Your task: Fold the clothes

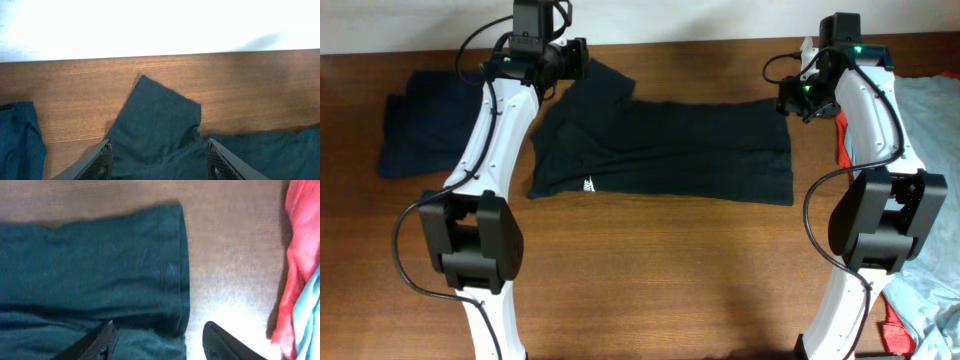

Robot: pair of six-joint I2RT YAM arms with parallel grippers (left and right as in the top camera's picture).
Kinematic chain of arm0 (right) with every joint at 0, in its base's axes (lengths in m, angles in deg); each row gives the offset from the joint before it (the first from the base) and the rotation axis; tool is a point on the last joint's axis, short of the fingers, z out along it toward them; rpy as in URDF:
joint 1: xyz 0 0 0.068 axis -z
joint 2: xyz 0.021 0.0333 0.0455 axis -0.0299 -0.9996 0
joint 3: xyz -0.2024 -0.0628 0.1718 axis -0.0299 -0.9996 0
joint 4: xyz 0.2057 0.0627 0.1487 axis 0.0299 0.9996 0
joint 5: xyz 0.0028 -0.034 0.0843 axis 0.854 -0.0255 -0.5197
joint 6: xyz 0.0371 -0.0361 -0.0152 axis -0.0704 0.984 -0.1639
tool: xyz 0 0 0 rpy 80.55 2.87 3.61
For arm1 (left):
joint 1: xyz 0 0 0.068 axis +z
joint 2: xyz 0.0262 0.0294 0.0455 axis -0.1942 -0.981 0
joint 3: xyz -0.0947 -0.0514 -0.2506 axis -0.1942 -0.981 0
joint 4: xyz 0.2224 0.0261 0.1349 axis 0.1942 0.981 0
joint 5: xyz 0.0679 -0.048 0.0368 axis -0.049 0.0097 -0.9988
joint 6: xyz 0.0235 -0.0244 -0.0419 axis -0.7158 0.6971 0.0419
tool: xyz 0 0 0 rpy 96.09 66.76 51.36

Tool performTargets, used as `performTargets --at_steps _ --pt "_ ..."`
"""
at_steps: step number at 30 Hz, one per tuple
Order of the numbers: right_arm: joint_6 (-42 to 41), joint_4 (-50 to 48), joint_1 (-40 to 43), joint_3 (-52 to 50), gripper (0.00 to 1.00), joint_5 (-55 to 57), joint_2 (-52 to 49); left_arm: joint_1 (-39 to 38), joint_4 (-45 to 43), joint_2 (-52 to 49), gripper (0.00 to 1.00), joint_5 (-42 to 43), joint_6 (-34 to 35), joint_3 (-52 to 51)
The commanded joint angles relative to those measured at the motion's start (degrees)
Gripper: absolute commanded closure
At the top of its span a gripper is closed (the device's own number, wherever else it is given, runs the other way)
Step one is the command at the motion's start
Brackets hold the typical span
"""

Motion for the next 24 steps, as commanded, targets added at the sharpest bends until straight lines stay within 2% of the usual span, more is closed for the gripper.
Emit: performTargets --at_steps 1,4,5,6,7,8,9,10,16,22,24 --pt "0.02 3.13 -1.44 1.07 0.4 -2.03 1.62 0.35 3.28 -3.87 0.41 0.22 -1.14 0.83" --pt "4.98 7.1 -2.91 1.07 0.41 -10.34 1.62 0.46 8.44 -4.02 0.41 -2.73 -1.14 0.87" --pt "6.05 8.81 -3.56 1.07 0.41 -12.11 1.62 0.46 10.73 -3.72 0.46 -2.58 -1.09 1.01" --pt "6.21 10.4 -4.35 1.07 0.44 -12.28 1.62 0.44 12.66 -3.54 0.57 -1.68 -1.09 1.01" --pt "6.23 12.41 -5.42 1.07 0.57 -12.02 1.62 0.42 16.15 -3.39 0.88 -0.13 -1.09 1.01" --pt "6.23 13.44 -6.03 1.03 0.71 -11.8 1.62 0.26 18.51 -3.39 0.99 -0.09 -1.09 1.01" --pt "6.23 14.4 -6.8 0.63 0.88 -11.63 1.62 0.11 21.33 -3.41 0.99 -0.74 -1.09 1.01" --pt "6.21 15.26 -7.32 0.28 0.96 -11.63 1.62 0.13 23.74 -3.43 0.99 -1.4 -1.07 0.98" --pt "5.68 16.39 -8.63 -3.82 0.96 -10.82 1.62 0.94 37.07 -3.54 0.99 -3.32 2.25 0.98" --pt "0.04 10.34 -8.59 -13.27 0.96 -6.16 1.62 1.05 41.59 -3.54 0.99 -4.24 3.48 0.61" --pt "-1.18 7.78 -8.55 -16.0 0.96 -5.77 1.62 1.05 41.27 -3.58 1.0 -6.86 4.55 0.07"
